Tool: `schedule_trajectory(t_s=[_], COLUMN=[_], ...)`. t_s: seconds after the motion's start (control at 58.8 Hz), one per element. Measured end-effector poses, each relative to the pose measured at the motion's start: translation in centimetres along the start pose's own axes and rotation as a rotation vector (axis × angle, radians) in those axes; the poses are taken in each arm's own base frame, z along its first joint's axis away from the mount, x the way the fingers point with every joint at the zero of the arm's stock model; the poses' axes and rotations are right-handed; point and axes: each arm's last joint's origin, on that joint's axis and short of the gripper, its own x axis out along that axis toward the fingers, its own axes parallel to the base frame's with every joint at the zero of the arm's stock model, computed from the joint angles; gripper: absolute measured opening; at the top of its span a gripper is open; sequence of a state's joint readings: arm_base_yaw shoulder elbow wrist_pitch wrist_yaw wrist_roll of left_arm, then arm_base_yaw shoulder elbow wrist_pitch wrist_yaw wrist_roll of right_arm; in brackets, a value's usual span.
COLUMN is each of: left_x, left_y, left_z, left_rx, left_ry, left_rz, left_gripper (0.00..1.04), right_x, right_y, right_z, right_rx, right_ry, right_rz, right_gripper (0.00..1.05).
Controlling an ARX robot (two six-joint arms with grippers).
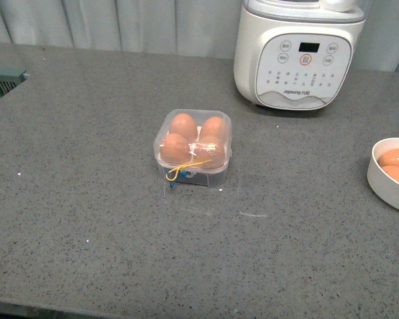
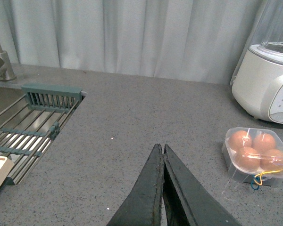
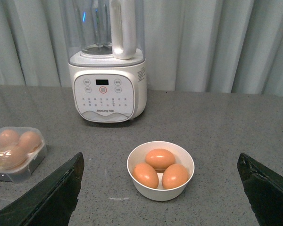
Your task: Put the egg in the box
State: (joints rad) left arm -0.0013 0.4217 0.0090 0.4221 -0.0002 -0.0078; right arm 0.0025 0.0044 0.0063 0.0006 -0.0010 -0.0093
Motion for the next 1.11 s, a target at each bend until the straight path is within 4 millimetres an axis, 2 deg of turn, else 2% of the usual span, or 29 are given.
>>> schedule_trajectory(t_s=[0.748,0.884,1.105], left_x=[-1.6,-2.6,-2.7], left_y=[0.0,0.0,0.0], left_z=[0.0,-0.3,-0.2], left_rx=[0.000,0.001,0.000], left_ry=[-0.003,0.015,0.003], left_rz=[0.000,0.000,0.000], left_gripper=[0.04,0.04,0.04], right_x=[0.0,0.0,0.0], right_y=[0.0,0.0,0.0], right_z=[0.0,0.0,0.0], right_rx=[0.000,0.000,0.000], right_ry=[0.000,0.000,0.000], right_rz=[0.000,-0.001,0.000], right_gripper=[0.95,0.95,0.95])
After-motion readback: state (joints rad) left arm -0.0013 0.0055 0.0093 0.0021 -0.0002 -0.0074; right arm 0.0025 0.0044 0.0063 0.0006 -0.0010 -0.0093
